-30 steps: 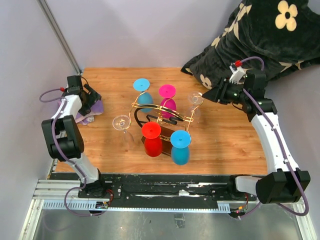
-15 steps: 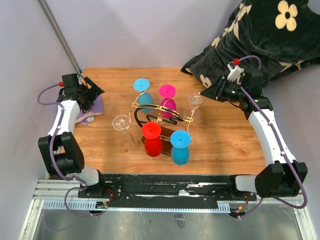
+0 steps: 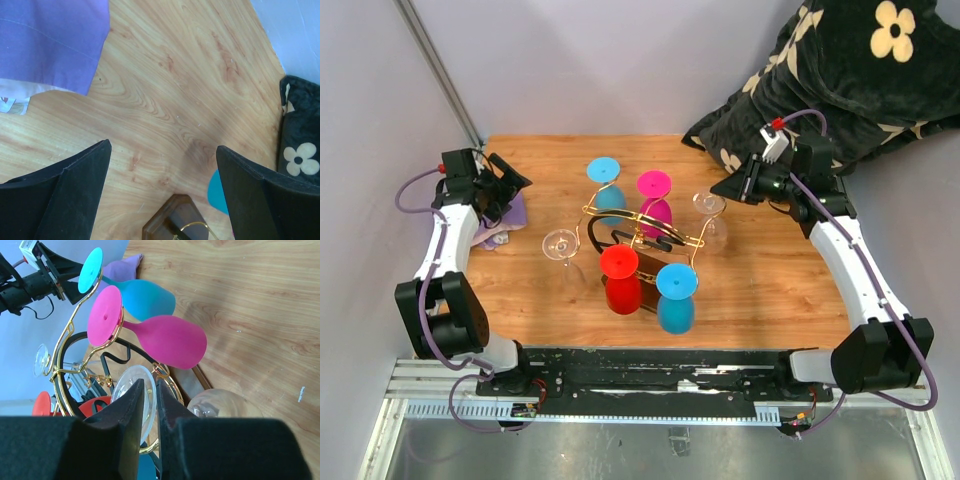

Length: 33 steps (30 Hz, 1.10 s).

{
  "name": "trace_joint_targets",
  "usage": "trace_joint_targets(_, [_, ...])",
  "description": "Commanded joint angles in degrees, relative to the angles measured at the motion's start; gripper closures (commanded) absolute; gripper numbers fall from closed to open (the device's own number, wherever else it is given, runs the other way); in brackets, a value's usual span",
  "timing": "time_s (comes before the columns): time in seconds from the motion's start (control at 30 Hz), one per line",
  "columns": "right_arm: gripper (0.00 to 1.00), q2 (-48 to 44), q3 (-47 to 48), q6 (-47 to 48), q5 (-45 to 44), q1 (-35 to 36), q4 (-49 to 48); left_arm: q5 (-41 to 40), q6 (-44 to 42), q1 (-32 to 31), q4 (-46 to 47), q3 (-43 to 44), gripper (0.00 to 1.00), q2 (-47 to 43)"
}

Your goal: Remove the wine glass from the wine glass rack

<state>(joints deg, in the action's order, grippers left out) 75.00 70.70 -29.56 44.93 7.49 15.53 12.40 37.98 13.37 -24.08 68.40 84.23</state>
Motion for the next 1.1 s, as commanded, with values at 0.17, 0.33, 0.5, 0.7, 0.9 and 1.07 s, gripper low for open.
trace_joint_targets(0.17, [0.89,-2.0,1.3,0.8,4.7,1.6,2.0,1.6,0.1,-0.1,0.3,-1.5,0.08,-1.1])
trace_joint_targets(0.33, [0.99,-2.9,2.3,2.2,5.1,1.5,4.2,2.0,0.2,-0.1,0.4,-1.9,0.08,-1.4])
trace_joint_targets(0.5, [1.0,-3.8,1.4,1.7,3.8,0.2,4.0,2.4,0.3,-0.1,0.4,-2.5,0.08,-2.0])
trace_joint_targets(0.7, [0.93,-3.4,-0.1,0.3,7.1,-0.7,3.1,2.2,0.1,-0.1,0.4,-2.9,0.08,-2.1])
trace_joint_targets(0.9, [0.64,-4.8,-2.4,0.6,9.4,-0.7,3.0,2.4,0.3,-0.1,0.4,-3.0,0.08,-2.0])
trace_joint_targets(1.07, [0.99,-5.2,-3.4,1.6,9.9,-1.0,4.0,2.8,0.7,-0.1,0.4,-3.1,0.09,-1.8])
